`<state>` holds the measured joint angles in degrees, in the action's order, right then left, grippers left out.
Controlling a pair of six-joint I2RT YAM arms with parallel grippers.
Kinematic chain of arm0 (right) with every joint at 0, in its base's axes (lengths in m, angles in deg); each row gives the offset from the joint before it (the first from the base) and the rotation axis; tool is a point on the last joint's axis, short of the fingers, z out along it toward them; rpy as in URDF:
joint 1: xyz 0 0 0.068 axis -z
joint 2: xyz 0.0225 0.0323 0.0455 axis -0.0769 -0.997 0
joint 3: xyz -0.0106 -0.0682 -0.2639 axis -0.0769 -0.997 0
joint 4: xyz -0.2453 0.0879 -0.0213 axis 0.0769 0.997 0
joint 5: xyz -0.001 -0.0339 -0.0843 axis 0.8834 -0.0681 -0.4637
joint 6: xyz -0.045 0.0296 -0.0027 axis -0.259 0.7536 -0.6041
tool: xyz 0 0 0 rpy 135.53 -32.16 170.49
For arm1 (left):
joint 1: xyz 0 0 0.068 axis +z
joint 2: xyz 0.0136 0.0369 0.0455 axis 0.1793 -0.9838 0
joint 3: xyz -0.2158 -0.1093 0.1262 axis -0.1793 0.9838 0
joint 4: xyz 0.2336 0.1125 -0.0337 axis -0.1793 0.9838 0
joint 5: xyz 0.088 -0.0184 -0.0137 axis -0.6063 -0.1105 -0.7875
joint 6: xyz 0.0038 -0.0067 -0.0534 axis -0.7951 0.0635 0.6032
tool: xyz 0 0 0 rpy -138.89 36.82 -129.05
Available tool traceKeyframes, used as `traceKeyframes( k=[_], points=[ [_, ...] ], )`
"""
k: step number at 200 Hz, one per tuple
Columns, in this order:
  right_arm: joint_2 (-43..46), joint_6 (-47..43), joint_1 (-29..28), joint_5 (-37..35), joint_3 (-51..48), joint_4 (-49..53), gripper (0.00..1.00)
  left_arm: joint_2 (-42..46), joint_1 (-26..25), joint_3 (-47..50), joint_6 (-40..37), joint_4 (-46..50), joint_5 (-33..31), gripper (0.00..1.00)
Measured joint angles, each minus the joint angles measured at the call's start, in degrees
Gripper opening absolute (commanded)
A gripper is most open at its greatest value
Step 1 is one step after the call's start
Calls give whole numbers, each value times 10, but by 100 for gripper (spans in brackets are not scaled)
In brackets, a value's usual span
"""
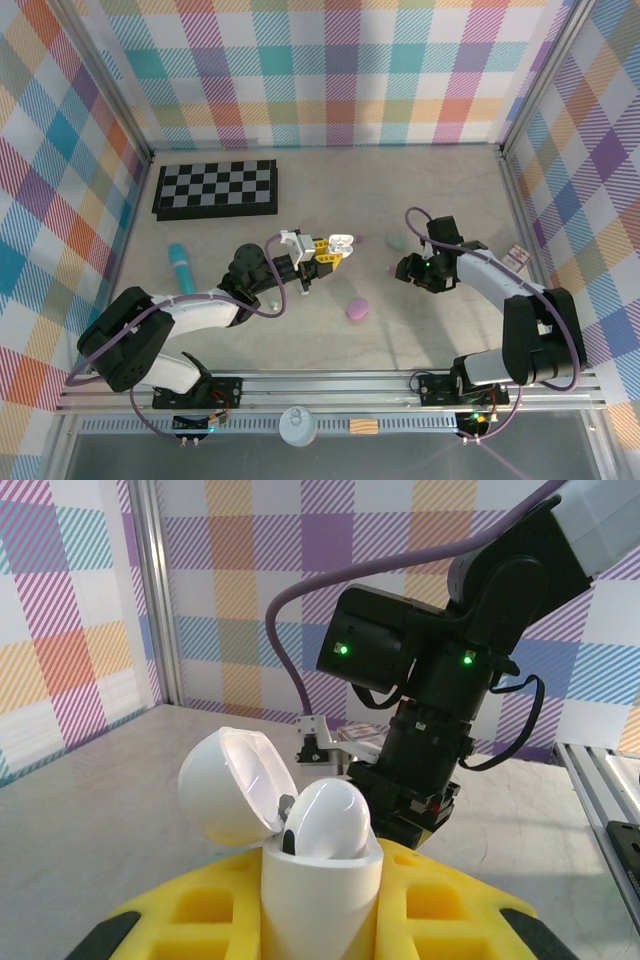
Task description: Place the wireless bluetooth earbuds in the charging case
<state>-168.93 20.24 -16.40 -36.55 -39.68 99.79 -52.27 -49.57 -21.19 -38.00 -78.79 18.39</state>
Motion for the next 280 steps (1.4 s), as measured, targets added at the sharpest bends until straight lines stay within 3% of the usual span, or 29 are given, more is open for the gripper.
traceKeyframes(
  k=[109,190,231,280],
  points=[
    [-14,-2,7,-18,0,-23,52,-2,0,0,0,-12,7,0],
    [-33,5,8,12,-10,-47,51,-2,0,0,0,-12,7,0],
    [31,-2,9,2,-11,-38,53,-2,0,0,0,-12,7,0],
    [18,-13,63,-23,26,-26,56,-2,0,0,0,-12,8,0]
  ],
)
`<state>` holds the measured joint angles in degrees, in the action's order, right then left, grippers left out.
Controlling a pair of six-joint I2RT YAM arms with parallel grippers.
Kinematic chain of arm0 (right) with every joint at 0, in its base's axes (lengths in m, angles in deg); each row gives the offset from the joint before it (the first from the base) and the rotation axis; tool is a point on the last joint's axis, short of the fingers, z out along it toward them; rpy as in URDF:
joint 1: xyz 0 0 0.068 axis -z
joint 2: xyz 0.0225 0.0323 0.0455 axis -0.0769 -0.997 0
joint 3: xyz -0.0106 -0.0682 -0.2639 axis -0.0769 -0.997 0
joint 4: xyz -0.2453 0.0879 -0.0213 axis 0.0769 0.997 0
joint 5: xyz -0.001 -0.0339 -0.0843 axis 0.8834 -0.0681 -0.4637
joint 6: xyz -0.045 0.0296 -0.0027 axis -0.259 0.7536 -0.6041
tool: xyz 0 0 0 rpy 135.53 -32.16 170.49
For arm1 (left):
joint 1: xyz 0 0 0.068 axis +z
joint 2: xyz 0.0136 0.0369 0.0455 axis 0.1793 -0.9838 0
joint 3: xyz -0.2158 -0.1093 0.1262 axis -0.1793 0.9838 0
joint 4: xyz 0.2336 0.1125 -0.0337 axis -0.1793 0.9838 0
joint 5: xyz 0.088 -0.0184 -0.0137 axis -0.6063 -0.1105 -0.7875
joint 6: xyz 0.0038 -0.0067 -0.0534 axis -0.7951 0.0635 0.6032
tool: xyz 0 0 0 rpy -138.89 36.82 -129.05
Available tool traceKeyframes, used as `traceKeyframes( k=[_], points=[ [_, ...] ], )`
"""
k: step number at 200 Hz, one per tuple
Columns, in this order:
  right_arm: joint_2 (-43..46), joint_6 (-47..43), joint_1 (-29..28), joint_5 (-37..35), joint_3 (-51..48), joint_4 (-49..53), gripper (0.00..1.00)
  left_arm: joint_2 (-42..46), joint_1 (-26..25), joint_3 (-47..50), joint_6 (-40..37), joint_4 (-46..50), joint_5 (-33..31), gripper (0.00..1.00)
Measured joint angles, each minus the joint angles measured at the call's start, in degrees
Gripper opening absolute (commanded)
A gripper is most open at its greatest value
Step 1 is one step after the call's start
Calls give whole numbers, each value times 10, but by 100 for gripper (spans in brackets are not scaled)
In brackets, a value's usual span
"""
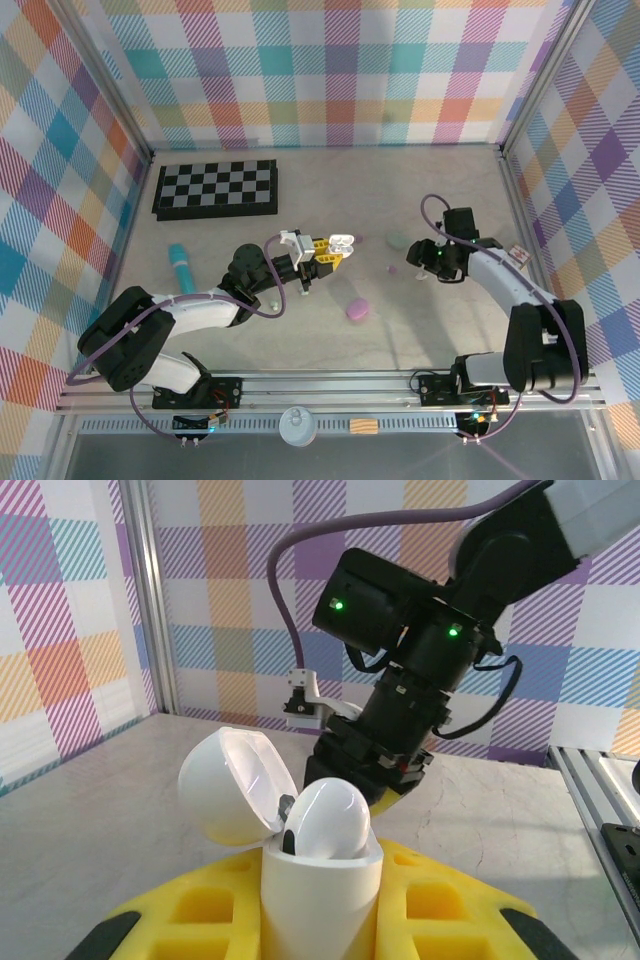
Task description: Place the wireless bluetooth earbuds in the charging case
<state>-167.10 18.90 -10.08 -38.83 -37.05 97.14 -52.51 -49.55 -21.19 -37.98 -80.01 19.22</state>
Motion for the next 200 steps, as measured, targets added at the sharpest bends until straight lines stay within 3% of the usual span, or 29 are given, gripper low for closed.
traceKeyframes(
  k=[73,200],
  points=[
    [-101,-22,12,13,14,-5,61,0,0,0,0,0,0,0],
    [-150,-52,12,29,45,-27,60,0,0,0,0,0,0,0]
  ],
)
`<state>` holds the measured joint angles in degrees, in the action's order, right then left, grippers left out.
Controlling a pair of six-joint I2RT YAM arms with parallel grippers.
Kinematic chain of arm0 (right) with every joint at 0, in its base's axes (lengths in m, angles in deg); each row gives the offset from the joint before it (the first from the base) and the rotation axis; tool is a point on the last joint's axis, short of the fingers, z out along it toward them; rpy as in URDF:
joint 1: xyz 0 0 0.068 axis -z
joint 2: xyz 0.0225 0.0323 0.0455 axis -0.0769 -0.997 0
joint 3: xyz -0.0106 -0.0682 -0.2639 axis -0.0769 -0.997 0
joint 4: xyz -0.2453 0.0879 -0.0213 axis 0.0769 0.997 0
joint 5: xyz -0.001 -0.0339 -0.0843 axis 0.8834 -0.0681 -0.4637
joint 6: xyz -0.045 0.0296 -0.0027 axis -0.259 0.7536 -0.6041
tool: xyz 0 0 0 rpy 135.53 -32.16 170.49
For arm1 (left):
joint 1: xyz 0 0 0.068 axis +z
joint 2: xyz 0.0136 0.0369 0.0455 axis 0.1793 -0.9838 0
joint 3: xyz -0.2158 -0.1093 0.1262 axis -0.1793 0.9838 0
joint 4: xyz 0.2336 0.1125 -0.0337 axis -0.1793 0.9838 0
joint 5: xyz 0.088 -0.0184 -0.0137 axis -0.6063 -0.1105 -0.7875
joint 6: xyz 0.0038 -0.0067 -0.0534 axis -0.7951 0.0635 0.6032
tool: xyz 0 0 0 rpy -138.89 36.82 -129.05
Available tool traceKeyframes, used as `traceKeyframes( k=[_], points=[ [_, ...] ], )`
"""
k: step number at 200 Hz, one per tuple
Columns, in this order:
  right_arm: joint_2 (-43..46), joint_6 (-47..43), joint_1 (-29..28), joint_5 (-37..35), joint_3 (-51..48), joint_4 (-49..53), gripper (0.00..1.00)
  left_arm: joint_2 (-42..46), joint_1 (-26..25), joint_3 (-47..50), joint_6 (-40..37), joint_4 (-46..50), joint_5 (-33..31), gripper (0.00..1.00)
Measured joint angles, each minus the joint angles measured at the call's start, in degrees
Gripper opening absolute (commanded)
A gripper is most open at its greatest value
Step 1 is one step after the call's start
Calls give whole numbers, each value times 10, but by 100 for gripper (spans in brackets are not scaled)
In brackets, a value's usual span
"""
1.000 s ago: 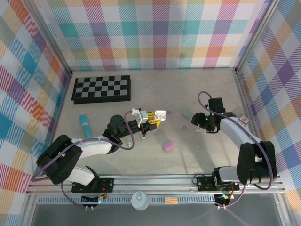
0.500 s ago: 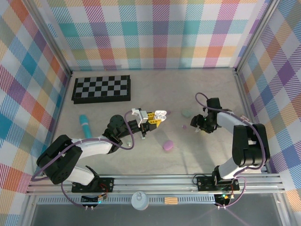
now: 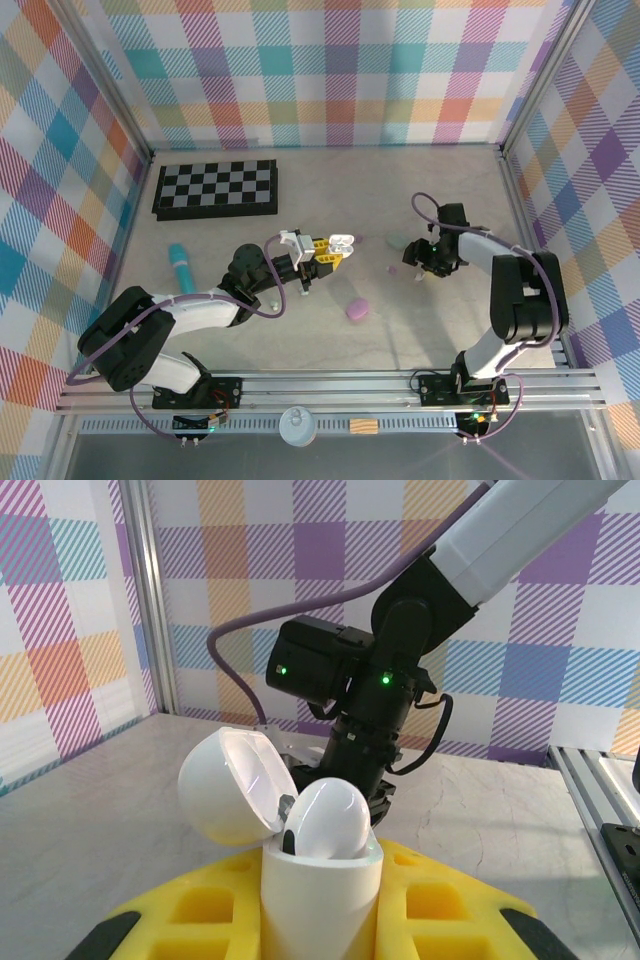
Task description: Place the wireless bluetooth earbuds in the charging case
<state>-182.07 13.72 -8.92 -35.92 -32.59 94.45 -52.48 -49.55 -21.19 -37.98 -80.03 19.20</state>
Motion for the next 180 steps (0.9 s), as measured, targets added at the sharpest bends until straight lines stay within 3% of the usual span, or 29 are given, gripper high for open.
traceKeyframes(
  k=[112,180],
  points=[
    [101,40,0,77,-74,61,56,0,0,0,0,-1,0,0],
    [155,45,-3,39,-66,91,58,0,0,0,0,-4,0,0]
  ],
)
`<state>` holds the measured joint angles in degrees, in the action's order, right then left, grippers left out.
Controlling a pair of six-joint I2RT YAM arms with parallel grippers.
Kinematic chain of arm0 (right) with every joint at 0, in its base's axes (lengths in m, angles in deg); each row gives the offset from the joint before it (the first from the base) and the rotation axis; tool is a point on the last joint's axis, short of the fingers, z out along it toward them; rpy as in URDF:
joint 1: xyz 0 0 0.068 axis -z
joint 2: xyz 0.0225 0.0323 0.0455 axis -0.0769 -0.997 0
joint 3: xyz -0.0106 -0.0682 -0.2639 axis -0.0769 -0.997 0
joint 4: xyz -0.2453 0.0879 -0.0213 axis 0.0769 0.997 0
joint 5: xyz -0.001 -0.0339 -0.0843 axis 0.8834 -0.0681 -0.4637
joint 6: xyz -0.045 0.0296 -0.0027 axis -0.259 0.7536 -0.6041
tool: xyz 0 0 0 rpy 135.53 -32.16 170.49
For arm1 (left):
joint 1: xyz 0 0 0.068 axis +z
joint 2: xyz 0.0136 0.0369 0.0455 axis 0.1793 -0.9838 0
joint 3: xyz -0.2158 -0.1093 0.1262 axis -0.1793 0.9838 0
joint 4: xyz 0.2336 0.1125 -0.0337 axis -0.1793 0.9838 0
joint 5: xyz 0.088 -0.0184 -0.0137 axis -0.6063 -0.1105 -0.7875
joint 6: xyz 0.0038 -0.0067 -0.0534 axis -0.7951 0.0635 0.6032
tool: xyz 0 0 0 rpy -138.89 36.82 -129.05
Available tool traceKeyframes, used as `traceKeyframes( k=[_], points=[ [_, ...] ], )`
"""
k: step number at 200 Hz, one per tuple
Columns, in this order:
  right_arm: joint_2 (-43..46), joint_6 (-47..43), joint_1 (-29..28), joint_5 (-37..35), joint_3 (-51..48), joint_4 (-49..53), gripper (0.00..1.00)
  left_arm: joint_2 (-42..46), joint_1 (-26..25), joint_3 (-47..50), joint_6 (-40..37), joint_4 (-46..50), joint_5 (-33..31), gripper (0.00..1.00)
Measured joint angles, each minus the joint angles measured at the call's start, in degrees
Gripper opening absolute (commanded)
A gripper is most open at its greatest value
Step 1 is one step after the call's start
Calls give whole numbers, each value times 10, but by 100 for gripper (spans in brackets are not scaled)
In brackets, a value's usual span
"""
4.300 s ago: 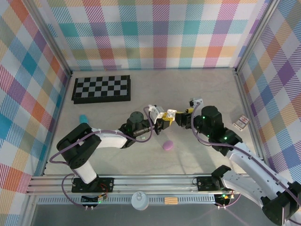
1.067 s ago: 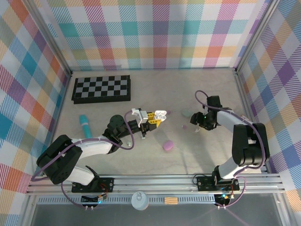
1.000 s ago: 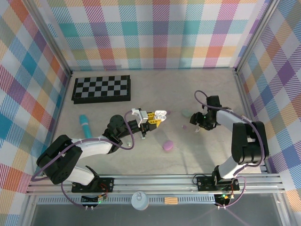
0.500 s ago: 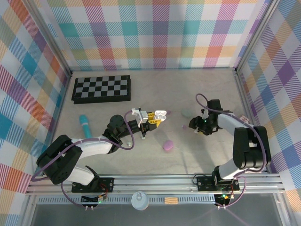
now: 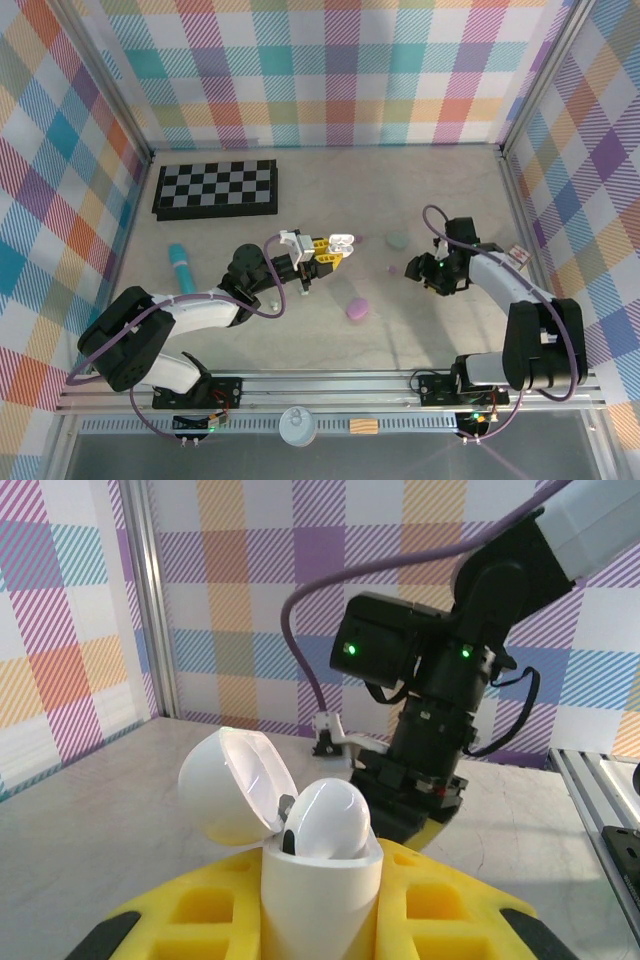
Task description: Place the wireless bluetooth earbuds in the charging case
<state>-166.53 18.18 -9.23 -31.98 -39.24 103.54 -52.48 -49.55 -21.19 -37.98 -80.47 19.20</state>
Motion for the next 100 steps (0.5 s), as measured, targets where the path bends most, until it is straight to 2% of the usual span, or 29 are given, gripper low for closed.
traceKeyframes(
  k=[58,100],
  points=[
    [-144,-14,2,-13,89,-43,57,1,0,0,0,0,0,0],
    [-157,-11,3,-10,68,-47,56,8,0,0,-1,0,0,0]
  ],
)
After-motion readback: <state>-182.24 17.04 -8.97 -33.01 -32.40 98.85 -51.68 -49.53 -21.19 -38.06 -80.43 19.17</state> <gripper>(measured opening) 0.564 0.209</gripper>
